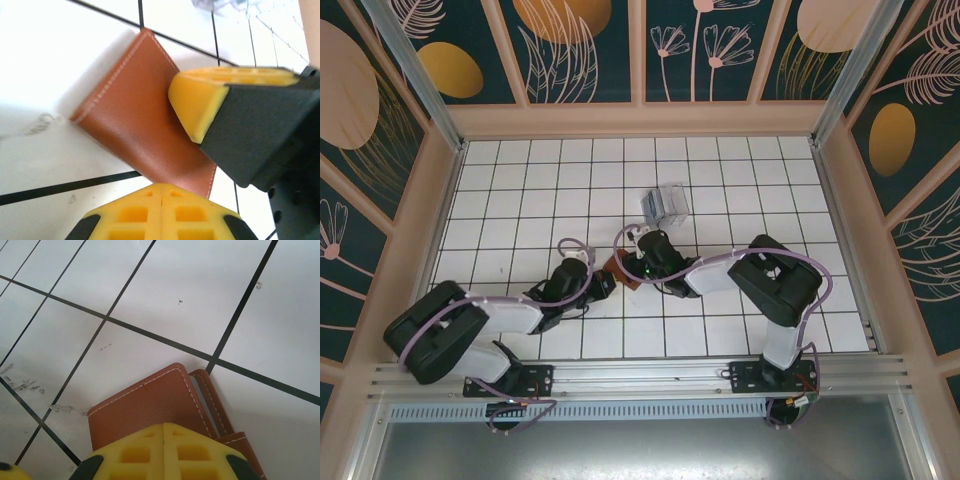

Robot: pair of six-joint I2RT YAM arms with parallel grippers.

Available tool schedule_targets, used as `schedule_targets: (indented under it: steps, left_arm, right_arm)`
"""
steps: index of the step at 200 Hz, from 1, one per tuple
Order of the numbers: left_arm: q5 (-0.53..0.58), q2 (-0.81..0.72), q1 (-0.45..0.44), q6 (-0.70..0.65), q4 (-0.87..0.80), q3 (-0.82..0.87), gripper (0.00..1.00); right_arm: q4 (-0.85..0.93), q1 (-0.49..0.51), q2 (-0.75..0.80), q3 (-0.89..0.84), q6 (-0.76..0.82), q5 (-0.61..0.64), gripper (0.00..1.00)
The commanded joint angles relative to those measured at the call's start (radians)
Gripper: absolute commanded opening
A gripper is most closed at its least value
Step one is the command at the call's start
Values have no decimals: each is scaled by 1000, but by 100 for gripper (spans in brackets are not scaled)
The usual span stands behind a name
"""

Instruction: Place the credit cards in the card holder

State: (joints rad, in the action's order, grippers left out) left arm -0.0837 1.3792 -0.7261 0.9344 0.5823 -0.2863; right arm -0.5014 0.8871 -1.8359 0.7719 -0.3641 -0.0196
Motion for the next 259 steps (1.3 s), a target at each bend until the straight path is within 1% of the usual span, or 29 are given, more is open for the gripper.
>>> schedule_targets:
  steps: [1, 24, 45, 65, 72, 82, 90, 106, 123, 129, 159, 187, 197, 201, 208, 212, 213, 214, 215, 218, 223, 224, 225, 226, 227, 229, 233, 246, 259]
  left_arm:
    - [27, -75, 33, -69, -111, -7, 8]
    - [28, -125, 71, -108, -215, -45, 13]
    - [43, -175, 119, -135, -292, -65, 14]
    - [62, -206, 151, -173, -363, -92, 16]
    - [68, -209, 161, -180, -384, -100, 17]
    - [77, -214, 172, -190, -405, -109, 18]
    - [97, -214, 177, -199, -426, -115, 24]
    - [184, -210, 186, -232, -500, -136, 27]
    - [196, -216, 214, -245, -520, -136, 28]
    - [191, -219, 224, -244, -521, -138, 33]
    - [168, -223, 255, -253, -526, -155, 42]
    - [164, -246, 255, -266, -515, -157, 65]
    - [178, -259, 255, -289, -524, -165, 81]
    - [188, -262, 255, -299, -533, -171, 98]
    - [216, -268, 255, -317, -555, -186, 99]
    - [234, -273, 255, -324, -570, -197, 99]
    - [236, -275, 255, -328, -571, -197, 99]
    - [241, -275, 255, -330, -575, -202, 99]
    - [244, -277, 255, -331, -579, -205, 99]
    - [259, -282, 255, -337, -588, -211, 99]
    - [276, -292, 256, -347, -601, -220, 99]
    - [280, -295, 256, -348, -602, -222, 99]
    - [283, -298, 255, -351, -603, -223, 99]
    - [286, -301, 255, -353, -604, -224, 99]
    - [289, -304, 255, -354, -606, -224, 99]
    - [294, -309, 255, -356, -607, -225, 99]
    - [306, -322, 255, -361, -606, -226, 99]
    - [342, -366, 255, -376, -589, -221, 99]
    - [378, -403, 255, -401, -583, -230, 99]
  right_arm:
    - [182, 10, -78, -87, 17, 46, 0]
    - [122, 12, -105, -131, 16, 49, 0]
    - [71, 12, -126, -172, 8, 40, 0]
    - [80, 23, -141, -175, 24, 65, 0]
    - [105, 31, -147, -164, 38, 91, 0]
    - [163, 62, -151, -141, 51, 185, 0]
    - [213, 89, -144, -124, 58, 267, 0]
    - [234, 110, -125, -123, 53, 294, 0]
    - [241, 111, -134, -122, 33, 263, 0]
    - [247, 111, -143, -118, 26, 252, 0]
    - [228, 102, -158, -122, -29, 155, 0]
    - [232, 74, -52, -97, -44, 103, 0]
    - [253, 69, -3, -65, -34, 113, 9]
    - [260, 70, 14, -54, -31, 121, 16]
    - [271, 71, 39, -33, -30, 137, 25]
    - [276, 74, 60, -19, -28, 151, 33]
    - [276, 74, 60, -19, -28, 151, 33]
    - [274, 74, 73, -16, -25, 155, 38]
    - [274, 74, 73, -16, -25, 155, 38]
    - [267, 75, 94, -13, -21, 160, 46]
    - [252, 79, 128, -15, -12, 165, 61]
    - [245, 81, 136, -15, -11, 166, 66]
    - [238, 81, 145, -17, -8, 166, 75]
    - [233, 82, 153, -19, -5, 167, 80]
    - [227, 84, 161, -21, -3, 168, 88]
    - [215, 84, 177, -24, 2, 170, 96]
    - [190, 88, 212, -32, 8, 175, 99]
    - [125, 89, 322, -54, 17, 215, 99]
    - [97, 89, 417, -63, 27, 303, 99]
